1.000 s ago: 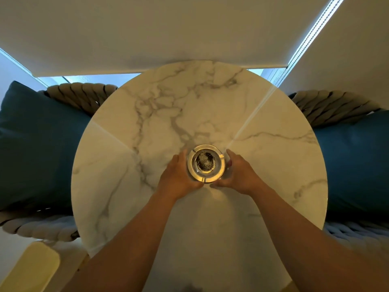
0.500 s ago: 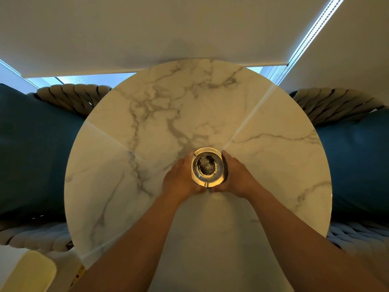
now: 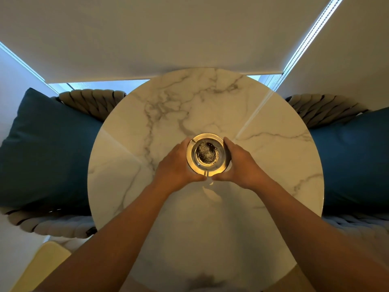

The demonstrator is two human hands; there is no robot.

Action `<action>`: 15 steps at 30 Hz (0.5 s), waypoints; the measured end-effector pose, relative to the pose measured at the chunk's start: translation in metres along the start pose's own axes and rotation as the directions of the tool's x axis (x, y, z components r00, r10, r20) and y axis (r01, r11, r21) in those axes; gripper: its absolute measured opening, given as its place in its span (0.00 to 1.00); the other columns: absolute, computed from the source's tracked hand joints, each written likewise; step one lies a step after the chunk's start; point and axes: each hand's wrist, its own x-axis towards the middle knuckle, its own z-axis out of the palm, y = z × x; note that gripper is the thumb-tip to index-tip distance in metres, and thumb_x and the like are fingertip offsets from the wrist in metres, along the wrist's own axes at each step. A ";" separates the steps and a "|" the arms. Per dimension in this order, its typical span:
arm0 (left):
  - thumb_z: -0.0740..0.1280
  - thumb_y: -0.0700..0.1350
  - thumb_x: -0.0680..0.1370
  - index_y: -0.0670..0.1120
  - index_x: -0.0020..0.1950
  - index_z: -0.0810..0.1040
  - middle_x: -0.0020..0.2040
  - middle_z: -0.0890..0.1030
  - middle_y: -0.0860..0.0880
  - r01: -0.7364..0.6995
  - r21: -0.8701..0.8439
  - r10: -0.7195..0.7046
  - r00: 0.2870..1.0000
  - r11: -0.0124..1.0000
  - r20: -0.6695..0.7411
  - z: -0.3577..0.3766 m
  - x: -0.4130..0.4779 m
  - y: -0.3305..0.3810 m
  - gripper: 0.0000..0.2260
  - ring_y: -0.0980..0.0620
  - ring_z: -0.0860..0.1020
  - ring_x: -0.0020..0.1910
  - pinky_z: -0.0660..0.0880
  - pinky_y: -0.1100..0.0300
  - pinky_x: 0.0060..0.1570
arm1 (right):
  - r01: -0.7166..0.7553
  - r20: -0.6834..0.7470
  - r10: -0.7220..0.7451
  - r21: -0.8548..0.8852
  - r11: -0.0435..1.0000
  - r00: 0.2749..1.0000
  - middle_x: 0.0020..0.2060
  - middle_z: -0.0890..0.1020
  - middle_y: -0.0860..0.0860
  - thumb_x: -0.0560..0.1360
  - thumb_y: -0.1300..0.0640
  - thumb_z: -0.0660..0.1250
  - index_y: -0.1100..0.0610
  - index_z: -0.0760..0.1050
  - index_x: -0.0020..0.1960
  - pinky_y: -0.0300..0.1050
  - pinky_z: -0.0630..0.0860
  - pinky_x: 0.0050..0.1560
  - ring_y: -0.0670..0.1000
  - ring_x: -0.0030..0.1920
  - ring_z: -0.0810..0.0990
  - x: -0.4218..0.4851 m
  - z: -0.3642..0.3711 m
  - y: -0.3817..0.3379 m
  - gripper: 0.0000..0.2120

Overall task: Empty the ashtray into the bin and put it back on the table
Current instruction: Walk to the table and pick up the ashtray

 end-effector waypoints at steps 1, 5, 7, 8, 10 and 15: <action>0.78 0.63 0.53 0.63 0.63 0.66 0.54 0.78 0.59 -0.020 -0.002 0.020 1.000 1.000 -0.008 -0.008 -0.008 0.002 0.41 0.55 0.77 0.51 0.78 0.50 0.47 | 0.020 -0.009 -0.020 0.003 1.000 1.000 0.53 0.78 0.44 0.53 0.44 0.82 0.45 0.66 0.62 0.45 0.76 0.50 0.47 0.52 0.76 -0.006 -0.001 -0.009 0.42; 0.77 0.65 0.54 0.62 0.62 0.66 0.50 0.76 0.61 -0.095 -0.011 0.094 0.994 0.995 -0.048 -0.037 -0.046 0.005 0.40 0.61 0.74 0.44 0.76 0.55 0.42 | 0.094 -0.030 -0.093 0.030 0.995 0.995 0.52 0.77 0.40 0.54 0.45 0.82 0.45 0.65 0.63 0.42 0.75 0.49 0.44 0.51 0.76 -0.035 -0.002 -0.047 0.42; 0.77 0.66 0.55 0.63 0.64 0.64 0.49 0.74 0.63 -0.137 -0.005 0.137 0.989 0.991 -0.062 -0.050 -0.065 0.004 0.41 0.64 0.73 0.44 0.75 0.58 0.41 | 0.109 -0.033 -0.108 0.029 0.994 0.994 0.54 0.76 0.44 0.55 0.45 0.82 0.49 0.65 0.66 0.46 0.76 0.51 0.46 0.52 0.75 -0.051 0.000 -0.063 0.45; 0.77 0.66 0.55 0.63 0.65 0.64 0.49 0.74 0.64 -0.161 -0.008 0.160 0.985 0.987 -0.065 -0.057 -0.074 0.003 0.42 0.65 0.73 0.45 0.75 0.59 0.42 | 0.109 -0.034 -0.108 0.022 0.994 0.994 0.55 0.76 0.46 0.55 0.46 0.82 0.51 0.63 0.69 0.46 0.76 0.53 0.47 0.52 0.75 -0.060 0.002 -0.070 0.48; 0.78 0.65 0.56 0.63 0.66 0.63 0.51 0.73 0.64 -0.206 -0.025 0.204 0.977 0.978 -0.069 -0.068 -0.092 0.001 0.43 0.64 0.74 0.48 0.76 0.59 0.45 | 0.092 -0.028 -0.092 0.003 0.996 0.995 0.56 0.74 0.47 0.56 0.46 0.82 0.53 0.58 0.74 0.37 0.73 0.50 0.43 0.51 0.74 -0.076 0.005 -0.082 0.54; 0.76 0.67 0.56 0.64 0.67 0.64 0.48 0.73 0.72 -0.287 -0.039 0.283 0.955 0.957 -0.095 -0.088 -0.133 -0.003 0.42 0.65 0.74 0.45 0.70 0.68 0.39 | 0.095 -0.053 -0.094 0.029 0.995 0.994 0.51 0.73 0.43 0.57 0.47 0.82 0.52 0.55 0.77 0.27 0.69 0.43 0.39 0.47 0.73 -0.115 0.015 -0.111 0.56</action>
